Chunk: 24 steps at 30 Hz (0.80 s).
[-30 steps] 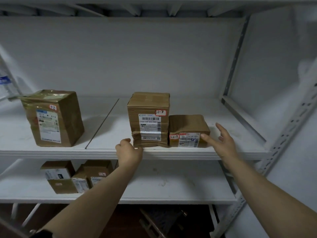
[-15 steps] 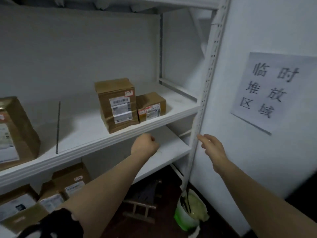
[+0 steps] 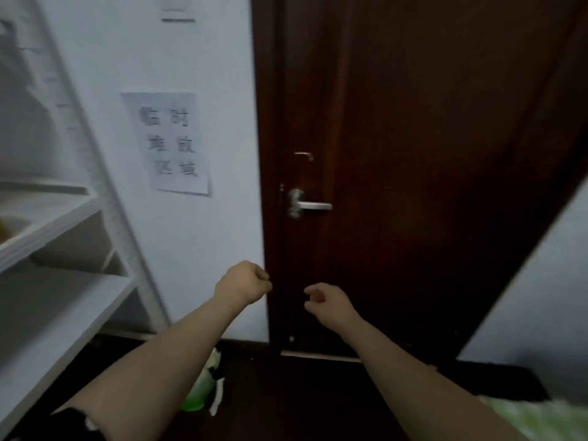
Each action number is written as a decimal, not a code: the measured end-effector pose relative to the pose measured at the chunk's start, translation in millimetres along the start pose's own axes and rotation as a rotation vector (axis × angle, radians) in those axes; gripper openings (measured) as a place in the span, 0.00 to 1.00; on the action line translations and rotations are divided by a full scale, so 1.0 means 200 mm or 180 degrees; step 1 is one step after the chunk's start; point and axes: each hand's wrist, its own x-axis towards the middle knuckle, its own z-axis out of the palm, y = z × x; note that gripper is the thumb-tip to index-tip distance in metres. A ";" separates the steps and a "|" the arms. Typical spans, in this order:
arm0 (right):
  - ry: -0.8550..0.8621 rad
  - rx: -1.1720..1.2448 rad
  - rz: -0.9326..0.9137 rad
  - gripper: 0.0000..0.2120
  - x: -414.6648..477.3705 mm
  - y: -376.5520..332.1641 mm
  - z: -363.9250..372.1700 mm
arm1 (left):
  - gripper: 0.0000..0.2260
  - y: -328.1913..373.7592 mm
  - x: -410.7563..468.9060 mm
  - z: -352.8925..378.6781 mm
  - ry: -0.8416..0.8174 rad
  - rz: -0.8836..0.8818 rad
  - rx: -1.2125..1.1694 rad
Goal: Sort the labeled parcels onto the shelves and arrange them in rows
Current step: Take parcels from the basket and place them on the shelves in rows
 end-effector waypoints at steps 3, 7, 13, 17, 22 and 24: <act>0.0369 0.0076 0.0454 0.18 -0.33 0.41 -0.45 | 0.11 0.44 -0.16 0.40 -0.0444 0.0516 0.0140; 0.1069 0.0143 0.0903 0.17 -0.81 0.88 -0.94 | 0.16 0.98 -0.46 0.89 -0.1113 0.1198 0.0393; 0.2216 0.0337 0.1290 0.14 -1.46 1.36 -1.43 | 0.14 1.60 -0.92 1.48 -0.1595 0.1734 0.0453; 0.3061 0.0715 0.1429 0.10 -1.80 1.57 -1.65 | 0.05 1.92 -1.16 1.75 -0.1816 0.2086 0.0515; 0.3894 0.0980 0.1636 0.09 -2.09 1.77 -1.89 | 0.12 2.30 -1.33 2.04 -0.2055 0.2514 0.0443; 0.4201 0.1073 0.1706 0.09 -2.16 1.84 -2.00 | 0.19 2.46 -1.36 2.16 -0.2185 0.2572 0.0327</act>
